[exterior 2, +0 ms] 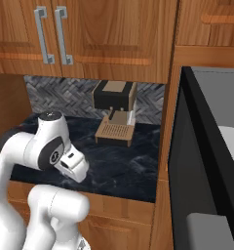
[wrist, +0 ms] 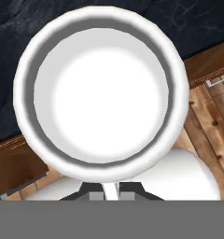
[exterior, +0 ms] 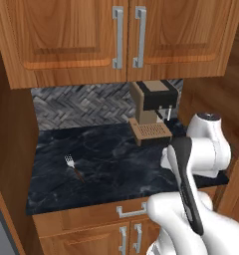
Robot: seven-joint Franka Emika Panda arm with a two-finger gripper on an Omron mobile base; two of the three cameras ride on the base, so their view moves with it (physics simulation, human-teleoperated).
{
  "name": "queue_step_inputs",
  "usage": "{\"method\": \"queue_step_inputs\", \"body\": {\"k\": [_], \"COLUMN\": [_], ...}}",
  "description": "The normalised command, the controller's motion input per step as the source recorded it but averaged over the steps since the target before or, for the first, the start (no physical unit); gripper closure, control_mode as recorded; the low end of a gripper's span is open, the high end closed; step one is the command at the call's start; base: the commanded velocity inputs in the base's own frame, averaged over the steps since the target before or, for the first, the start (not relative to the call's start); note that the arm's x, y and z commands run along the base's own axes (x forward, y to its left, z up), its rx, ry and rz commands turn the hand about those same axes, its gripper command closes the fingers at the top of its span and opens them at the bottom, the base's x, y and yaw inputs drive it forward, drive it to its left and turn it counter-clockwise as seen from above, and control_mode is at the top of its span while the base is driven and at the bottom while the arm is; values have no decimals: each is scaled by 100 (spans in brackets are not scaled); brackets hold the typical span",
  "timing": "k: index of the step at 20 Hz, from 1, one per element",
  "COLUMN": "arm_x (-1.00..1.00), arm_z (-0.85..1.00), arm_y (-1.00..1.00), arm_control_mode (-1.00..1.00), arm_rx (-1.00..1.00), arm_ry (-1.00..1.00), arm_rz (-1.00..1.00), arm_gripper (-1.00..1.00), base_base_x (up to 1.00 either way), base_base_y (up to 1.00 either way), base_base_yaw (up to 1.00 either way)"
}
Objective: Pick the mug from the counter and place it inside the microwave. Then close the microwave.
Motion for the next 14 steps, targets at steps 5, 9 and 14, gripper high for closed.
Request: {"method": "queue_step_inputs", "body": {"k": [5,9,14], "arm_x": [-68,-86,-66], "arm_z": [100,72,13], "arm_y": [0,0,14], "arm_control_mode": [-100,-100,-100], "arm_rx": [0,-1,-4], "arm_ry": [-15,-4,0], "arm_rz": [13,12,11], "arm_gripper": [100,100,100], "base_base_x": [0,0,0], "base_base_y": [0,0,0], "base_base_yaw": [0,0,0]}}
